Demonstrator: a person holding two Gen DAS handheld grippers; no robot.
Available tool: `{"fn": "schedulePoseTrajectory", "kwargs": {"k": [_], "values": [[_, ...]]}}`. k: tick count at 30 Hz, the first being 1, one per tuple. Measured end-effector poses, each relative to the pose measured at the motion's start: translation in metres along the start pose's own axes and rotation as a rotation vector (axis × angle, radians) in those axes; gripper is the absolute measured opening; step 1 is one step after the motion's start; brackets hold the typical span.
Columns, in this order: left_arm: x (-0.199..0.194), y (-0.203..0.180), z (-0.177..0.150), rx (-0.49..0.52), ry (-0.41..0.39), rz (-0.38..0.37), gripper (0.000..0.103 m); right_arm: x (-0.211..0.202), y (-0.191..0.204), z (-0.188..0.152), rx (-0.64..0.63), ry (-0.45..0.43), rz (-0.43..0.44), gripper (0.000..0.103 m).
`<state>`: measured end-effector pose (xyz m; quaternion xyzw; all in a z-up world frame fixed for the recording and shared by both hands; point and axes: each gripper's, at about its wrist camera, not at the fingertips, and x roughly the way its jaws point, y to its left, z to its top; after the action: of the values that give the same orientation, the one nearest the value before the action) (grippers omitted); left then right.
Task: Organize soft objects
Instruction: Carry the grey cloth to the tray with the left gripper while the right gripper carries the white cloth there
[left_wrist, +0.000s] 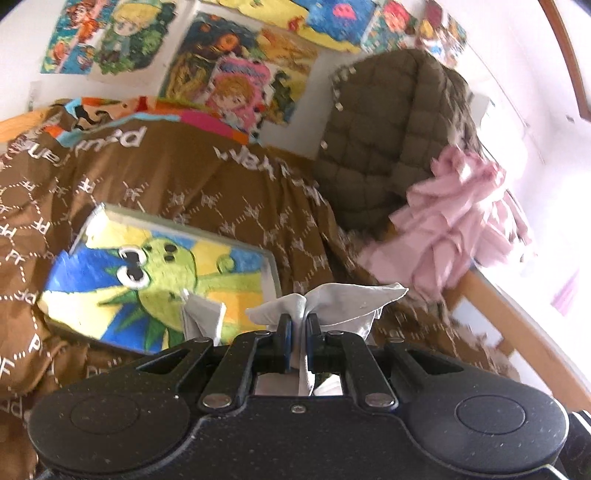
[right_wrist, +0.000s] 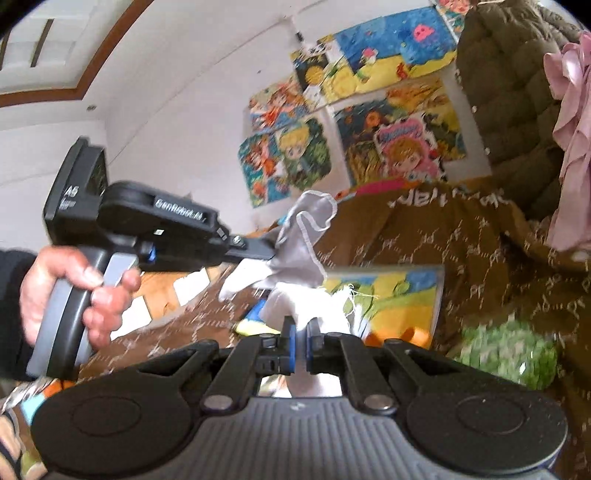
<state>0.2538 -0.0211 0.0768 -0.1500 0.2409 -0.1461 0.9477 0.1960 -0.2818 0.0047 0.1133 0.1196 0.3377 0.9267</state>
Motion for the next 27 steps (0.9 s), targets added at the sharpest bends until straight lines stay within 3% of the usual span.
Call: {"fn": "schedulePoseTrajectory", "kwargs": {"k": [6, 13, 23, 27], "values": [[0.045, 0.022, 0.018, -0.034, -0.054, 0.084, 0.007, 0.072, -0.039, 0.018, 0.08, -0.029, -0.06, 0.006], [0.107, 0.063, 0.023, -0.088, -0.061, 0.151, 0.007, 0.137, -0.075, 0.007, 0.132, 0.026, -0.091, 0.006], [0.166, 0.106, 0.001, -0.214, -0.004, 0.282, 0.008, 0.181, -0.095, -0.013, 0.187, 0.125, -0.135, 0.006], [0.176, 0.112, -0.008, -0.219, 0.017, 0.305, 0.008, 0.186, -0.103, -0.015, 0.218, 0.142, -0.143, 0.006]]}}
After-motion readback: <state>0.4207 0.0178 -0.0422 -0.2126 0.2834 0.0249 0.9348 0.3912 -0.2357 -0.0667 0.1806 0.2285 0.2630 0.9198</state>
